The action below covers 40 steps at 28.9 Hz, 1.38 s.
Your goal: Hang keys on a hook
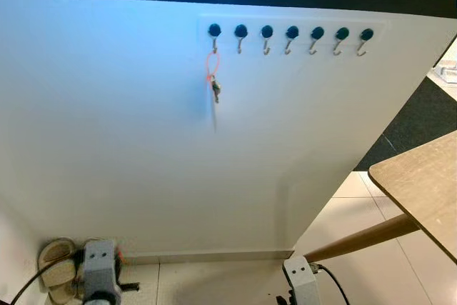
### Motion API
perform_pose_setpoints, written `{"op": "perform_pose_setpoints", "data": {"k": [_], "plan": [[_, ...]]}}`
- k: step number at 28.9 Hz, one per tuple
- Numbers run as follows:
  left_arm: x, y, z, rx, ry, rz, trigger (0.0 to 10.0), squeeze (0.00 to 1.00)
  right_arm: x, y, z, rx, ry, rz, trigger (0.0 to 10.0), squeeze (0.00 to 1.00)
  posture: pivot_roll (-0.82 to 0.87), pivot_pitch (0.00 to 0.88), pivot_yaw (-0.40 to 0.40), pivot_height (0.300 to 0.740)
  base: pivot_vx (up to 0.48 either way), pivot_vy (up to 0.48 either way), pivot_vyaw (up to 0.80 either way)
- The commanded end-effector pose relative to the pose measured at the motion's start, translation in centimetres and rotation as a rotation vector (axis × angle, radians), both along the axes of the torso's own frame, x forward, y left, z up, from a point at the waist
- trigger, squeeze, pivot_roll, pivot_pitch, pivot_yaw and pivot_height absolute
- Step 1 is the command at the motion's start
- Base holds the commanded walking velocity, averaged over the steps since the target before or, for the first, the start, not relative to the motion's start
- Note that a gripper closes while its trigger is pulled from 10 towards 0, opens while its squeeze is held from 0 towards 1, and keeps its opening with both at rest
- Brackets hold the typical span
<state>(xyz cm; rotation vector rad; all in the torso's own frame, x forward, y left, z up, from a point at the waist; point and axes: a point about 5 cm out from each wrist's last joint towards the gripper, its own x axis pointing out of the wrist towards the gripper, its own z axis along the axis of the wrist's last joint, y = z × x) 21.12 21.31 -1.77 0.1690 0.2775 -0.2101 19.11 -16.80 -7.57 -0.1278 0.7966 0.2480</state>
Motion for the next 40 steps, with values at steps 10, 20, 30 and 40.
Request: {"op": "perform_pose_setpoints", "data": {"k": [10, 20, 30, 40], "plan": [[3.4, -7.5, 10.0, 0.097, -0.294, -0.798, 10.0, 0.00, 1.0, -0.1, 0.7, 0.005, -0.059, 0.004, 10.0, 0.00, 0.10, 0.074, -0.066, 0.740, 0.000, 0.000, 0.00], [8.2, -11.3, 19.9, 0.129, -0.524, -0.921, 10.0, 0.00, 2.2, 0.0, 1.7, 0.031, -0.161, -0.016, 10.0, 0.00, 0.10, 0.071, -0.061, 0.740, 0.000, 0.000, 0.00], [8.9, -13.4, 26.4, 0.019, -0.617, -1.015, 10.0, 0.00, 2.4, 0.0, 2.0, 0.061, -0.199, -0.054, 10.0, 0.00, 0.09, 0.071, -0.049, 0.740, 0.000, 0.000, 0.00], [9.0, -14.3, 29.9, 0.124, -0.664, -0.980, 10.0, 0.00, 2.9, 0.2, 2.5, 0.099, -0.240, -0.065, 10.0, 0.00, 0.09, 0.075, -0.049, 0.740, 0.000, 0.000, 0.00]]}}
